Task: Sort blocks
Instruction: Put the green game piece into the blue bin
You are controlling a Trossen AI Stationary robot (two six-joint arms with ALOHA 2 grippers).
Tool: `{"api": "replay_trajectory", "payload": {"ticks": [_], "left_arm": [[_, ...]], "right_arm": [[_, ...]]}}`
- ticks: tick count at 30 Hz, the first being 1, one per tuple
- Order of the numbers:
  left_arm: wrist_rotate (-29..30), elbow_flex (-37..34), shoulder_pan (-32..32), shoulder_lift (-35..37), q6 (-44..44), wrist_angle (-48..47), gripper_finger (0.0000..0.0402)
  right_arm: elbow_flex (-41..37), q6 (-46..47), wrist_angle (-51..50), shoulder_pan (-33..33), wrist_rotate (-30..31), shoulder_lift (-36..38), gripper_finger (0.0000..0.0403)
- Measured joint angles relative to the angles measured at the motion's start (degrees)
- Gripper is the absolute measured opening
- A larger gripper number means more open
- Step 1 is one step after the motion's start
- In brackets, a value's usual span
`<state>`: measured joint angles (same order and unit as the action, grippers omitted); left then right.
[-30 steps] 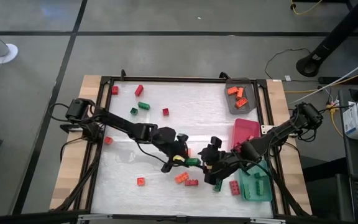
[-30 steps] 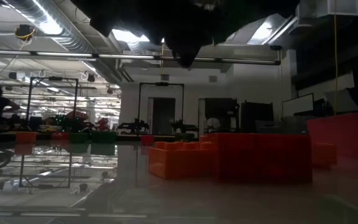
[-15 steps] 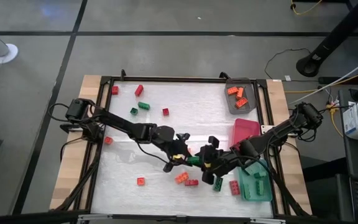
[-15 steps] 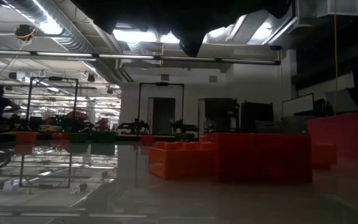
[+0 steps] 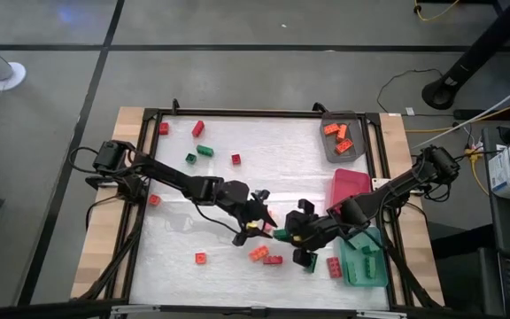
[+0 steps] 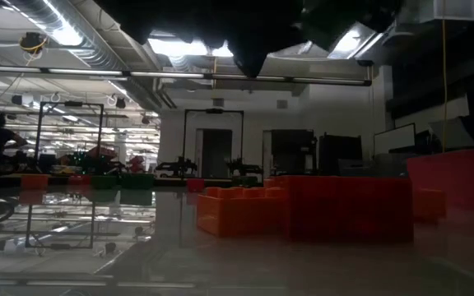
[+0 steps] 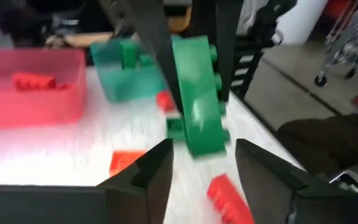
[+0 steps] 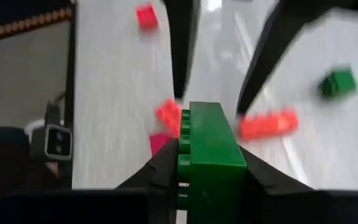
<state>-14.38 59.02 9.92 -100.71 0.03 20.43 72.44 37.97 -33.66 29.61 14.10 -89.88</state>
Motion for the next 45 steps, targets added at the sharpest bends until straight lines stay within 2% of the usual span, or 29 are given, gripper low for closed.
{"api": "replay_trajectory", "payload": {"ticks": [7, 12, 19, 23, 26, 31, 34, 40, 45], "left_arm": [[0.8, 0.0, -0.2, 0.0, 0.0, -7.6, 0.02], [1.1, 0.0, -0.2, 0.0, 0.0, -10.2, 0.0203], [1.1, 0.0, -0.2, 0.0, -3.9, -11.1, 0.0201], [1.1, 0.0, -0.2, 0.0, -6.7, -11.2, 0.02], [2.8, 0.0, -0.2, 0.0, -7.6, -11.1, 0.02], [13.0, 0.0, -0.5, 0.0, -7.7, -13.7, 0.02], [16.7, 0.0, -1.6, 0.0, -7.6, -16.8, 0.02], [17.2, 0.0, -5.7, -0.2, -6.6, -22.7, 0.02], [17.2, -0.1, -8.7, -1.7, -5.5, -22.9, 0.02]], "right_arm": [[0.0, 11.6, -13.7, 0.0, -11.2, 0.0, 0.0096], [0.0, 14.9, -21.7, 0.7, -22.3, 0.0, 0.0092], [0.0, 19.9, -35.2, 4.8, -31.0, 0.0, 0.0097], [0.0, 23.8, -46.1, 8.8, -31.7, 0.0, 0.0095], [0.0, 26.2, -50.4, 11.9, -31.4, 0.0, 0.0097], [0.0, 26.6, -47.6, 15.4, -30.7, 0.0, 0.0122], [0.0, 26.7, -44.6, 16.7, -29.1, 0.0, 0.0134], [0.0, 26.8, -42.4, 18.1, -24.1, 0.0, 0.0141], [0.0, 26.7, -42.5, 18.0, -23.6, 0.0, 0.0142]]}}
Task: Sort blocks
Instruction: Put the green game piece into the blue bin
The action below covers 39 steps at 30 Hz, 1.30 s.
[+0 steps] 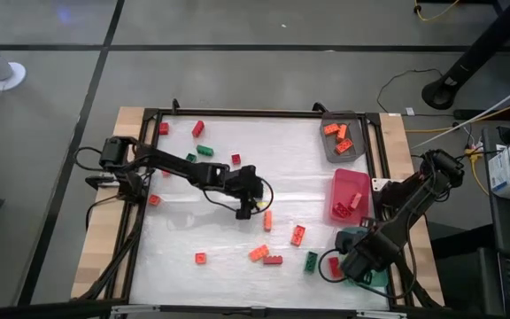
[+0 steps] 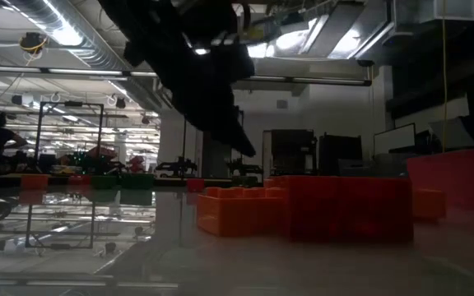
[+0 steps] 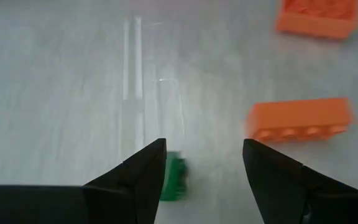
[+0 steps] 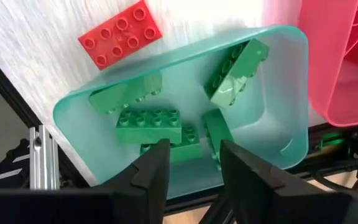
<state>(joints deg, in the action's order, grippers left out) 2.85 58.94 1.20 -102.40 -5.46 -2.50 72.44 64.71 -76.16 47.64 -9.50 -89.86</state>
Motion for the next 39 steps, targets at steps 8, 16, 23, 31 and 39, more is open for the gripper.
{"api": "replay_trajectory", "payload": {"ticks": [8, 16, 23, 31, 39], "left_arm": [[0.0, 0.0, -2.9, -4.3, -1.5, 0.4, 0.02], [0.0, 0.0, -4.3, -6.3, -1.3, -0.2, 0.0194], [-0.4, 0.0, -4.2, -5.9, -0.5, 0.3, 0.0111], [-18.0, 0.0, -4.2, -4.7, 11.1, 5.4, 0.0079], [-31.5, 0.1, -3.9, -2.7, 27.3, 20.8, 0.0079]], "right_arm": [[0.0, 0.0, 0.3, 0.0, 0.8, 0.0, 0.0142], [0.0, 0.0, 1.6, 0.0, 5.0, 0.0, 0.0143], [0.0, -1.8, 7.3, 0.0, 15.2, 0.0, 0.0143], [0.0, -11.4, 16.7, 0.0, 41.8, 0.0, 0.0143], [0.0, -28.0, 27.7, -2.6, 49.8, 0.0, 0.0143]]}}
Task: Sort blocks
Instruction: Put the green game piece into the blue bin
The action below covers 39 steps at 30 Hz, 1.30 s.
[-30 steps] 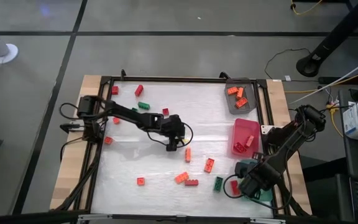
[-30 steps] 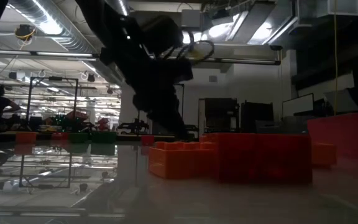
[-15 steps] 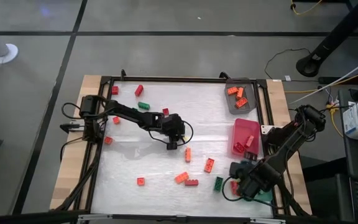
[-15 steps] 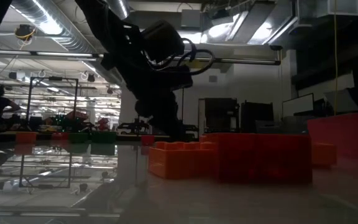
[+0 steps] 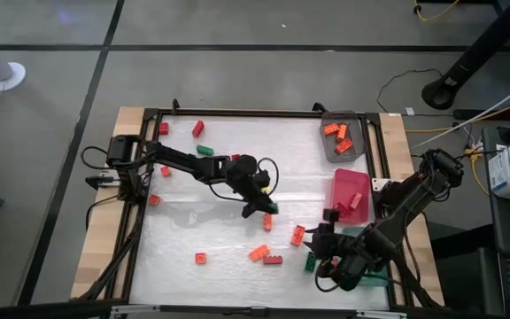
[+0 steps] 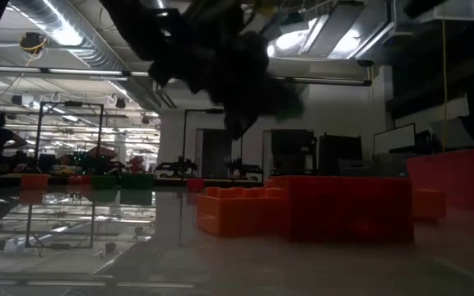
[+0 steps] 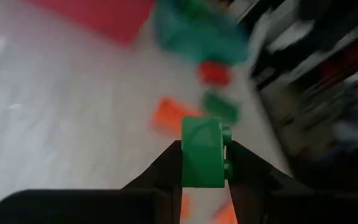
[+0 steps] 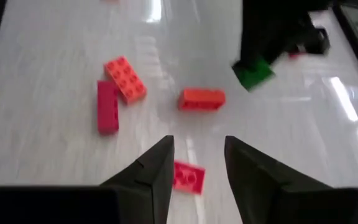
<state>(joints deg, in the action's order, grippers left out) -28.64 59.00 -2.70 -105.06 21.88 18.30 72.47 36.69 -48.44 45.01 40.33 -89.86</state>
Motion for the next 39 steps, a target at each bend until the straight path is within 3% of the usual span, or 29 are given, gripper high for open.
{"api": "replay_trajectory", "payload": {"ticks": [4, 14, 19, 27, 39], "left_arm": [[-2.2, 0.0, 1.8, 0.0, 4.6, 7.0, 0.0082], [-2.4, 0.0, 6.4, 0.0, 3.6, 8.2, 0.0084], [-2.3, 0.0, 6.5, 0.0, 2.5, 8.2, 0.0083], [-2.7, 0.0, 6.5, -0.1, 2.0, 7.6, 0.0085], [-3.1, 0.0, 6.3, -0.1, 2.2, 9.4, 0.0088]], "right_arm": [[0.0, -6.4, 3.7, -3.1, 0.1, 0.0, 0.0143], [0.0, -14.4, 6.5, -11.6, -5.9, 0.0, 0.0144], [0.0, -16.7, 11.9, -14.8, -9.3, -0.8, 0.0177], [0.0, -23.0, 15.0, -15.8, -14.4, -2.7, 0.0249], [0.0, -31.7, 21.2, -15.8, -17.5, -3.0, 0.026]]}}
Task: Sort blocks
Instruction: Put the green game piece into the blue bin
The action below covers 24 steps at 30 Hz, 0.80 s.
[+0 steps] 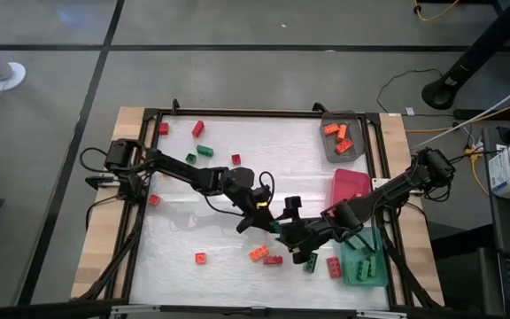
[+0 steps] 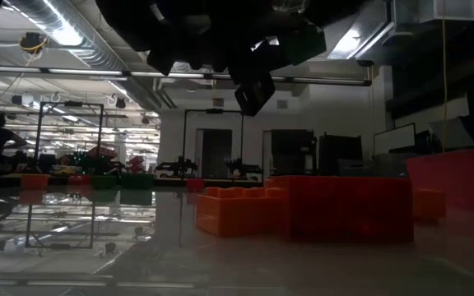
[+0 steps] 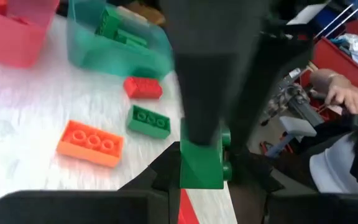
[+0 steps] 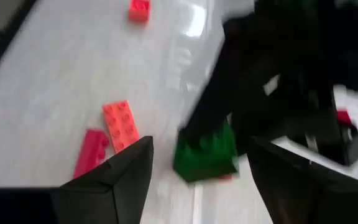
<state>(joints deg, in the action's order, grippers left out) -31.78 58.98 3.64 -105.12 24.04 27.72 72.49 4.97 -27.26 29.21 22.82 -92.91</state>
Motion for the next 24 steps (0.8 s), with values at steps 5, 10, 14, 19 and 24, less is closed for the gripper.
{"api": "replay_trajectory", "payload": {"ticks": [5, 10, 14, 19, 24], "left_arm": [[-2.4, 0.0, 0.0, 0.0, 1.4, 5.8, 0.0089], [-5.5, 0.0, 0.0, -0.1, 3.4, 8.7, 0.0089], [-5.7, 0.0, 0.0, -0.1, 3.4, 8.6, 0.009], [-5.8, 0.0, 0.0, -0.1, 3.2, 8.7, 0.009], [-6.0, 0.0, 0.0, 0.1, 3.1, 8.8, 0.009]], "right_arm": [[0.0, -3.5, 3.4, 0.0, -1.5, 0.0, 0.026], [0.1, -4.2, 4.1, 0.1, -1.3, 0.1, 0.026], [0.1, -4.2, 4.1, 0.1, -1.3, 0.1, 0.026], [0.1, -4.1, 4.0, 0.0, -1.2, 0.1, 0.026], [0.1, -4.1, 3.9, 0.0, -0.3, 0.1, 0.0245]]}}
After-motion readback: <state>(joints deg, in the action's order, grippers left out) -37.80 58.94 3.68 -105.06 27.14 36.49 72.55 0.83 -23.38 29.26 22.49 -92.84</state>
